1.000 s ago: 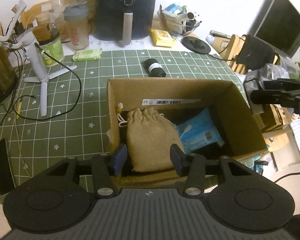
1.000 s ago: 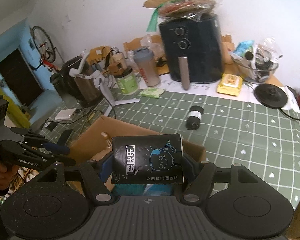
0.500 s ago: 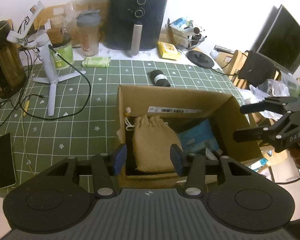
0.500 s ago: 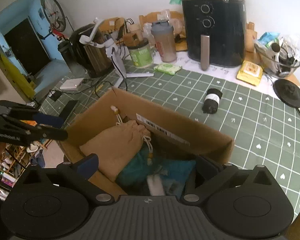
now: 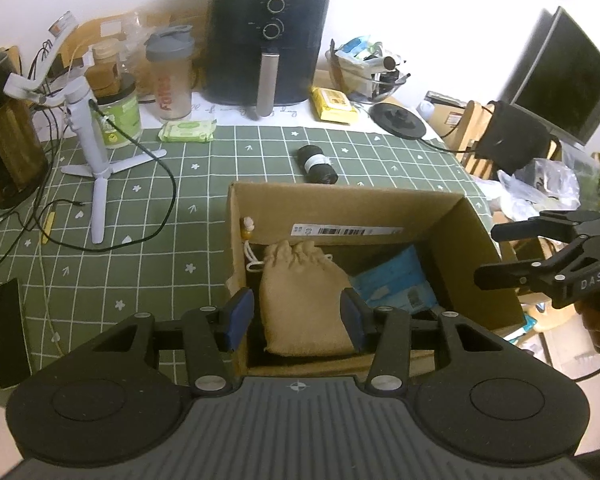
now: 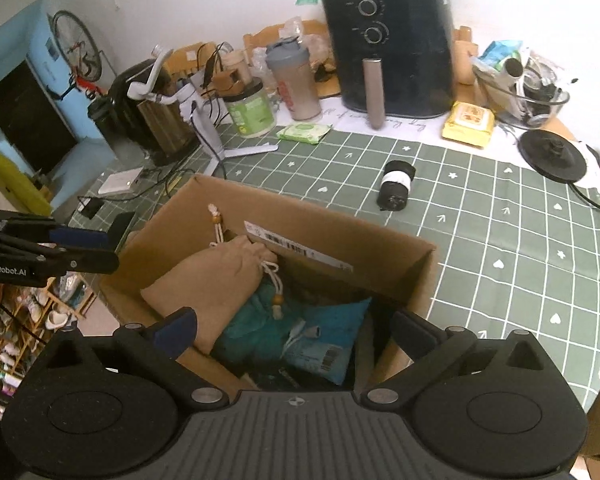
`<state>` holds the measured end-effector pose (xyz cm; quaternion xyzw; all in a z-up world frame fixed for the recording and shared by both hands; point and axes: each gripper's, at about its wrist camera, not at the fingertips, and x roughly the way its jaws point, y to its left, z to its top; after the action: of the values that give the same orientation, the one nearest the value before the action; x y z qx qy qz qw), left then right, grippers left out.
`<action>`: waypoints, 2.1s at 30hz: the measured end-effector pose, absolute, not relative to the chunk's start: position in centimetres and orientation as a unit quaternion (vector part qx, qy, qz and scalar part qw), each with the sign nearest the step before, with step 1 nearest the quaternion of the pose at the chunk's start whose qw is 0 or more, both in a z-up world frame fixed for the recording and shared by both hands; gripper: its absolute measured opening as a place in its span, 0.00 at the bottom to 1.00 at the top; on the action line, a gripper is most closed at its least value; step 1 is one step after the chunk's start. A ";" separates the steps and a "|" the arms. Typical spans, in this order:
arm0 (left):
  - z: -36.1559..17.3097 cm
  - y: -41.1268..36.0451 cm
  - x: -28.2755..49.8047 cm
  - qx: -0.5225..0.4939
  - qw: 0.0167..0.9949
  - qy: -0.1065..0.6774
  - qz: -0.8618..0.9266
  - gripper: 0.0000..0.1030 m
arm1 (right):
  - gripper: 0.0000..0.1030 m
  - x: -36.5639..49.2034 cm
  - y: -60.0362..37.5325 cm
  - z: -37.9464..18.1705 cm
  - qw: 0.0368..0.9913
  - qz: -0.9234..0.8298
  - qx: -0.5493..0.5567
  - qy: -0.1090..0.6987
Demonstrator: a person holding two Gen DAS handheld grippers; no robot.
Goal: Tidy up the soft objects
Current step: 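Move the open right tool from the box toward the black tape roll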
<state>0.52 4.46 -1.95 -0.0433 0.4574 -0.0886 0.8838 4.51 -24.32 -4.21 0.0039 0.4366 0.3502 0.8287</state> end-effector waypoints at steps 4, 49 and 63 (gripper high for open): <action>-1.8 4.4 1.4 -0.045 0.886 0.453 -0.094 0.46 | 1.00 4.8 -24.8 -4.1 0.835 0.339 0.008 0.433; -1.9 4.9 10.0 0.021 0.903 0.416 -0.110 0.68 | 1.00 12.5 -26.7 -4.7 0.873 0.218 0.040 0.435; -2.6 6.5 10.4 0.020 0.897 0.433 -0.092 0.68 | 1.00 17.3 -25.5 -5.9 0.869 0.234 0.005 0.436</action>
<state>10.41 6.45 -2.61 0.0196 0.4327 -0.0916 0.8967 17.29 -25.45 -5.87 0.0052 0.4358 0.2337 0.8692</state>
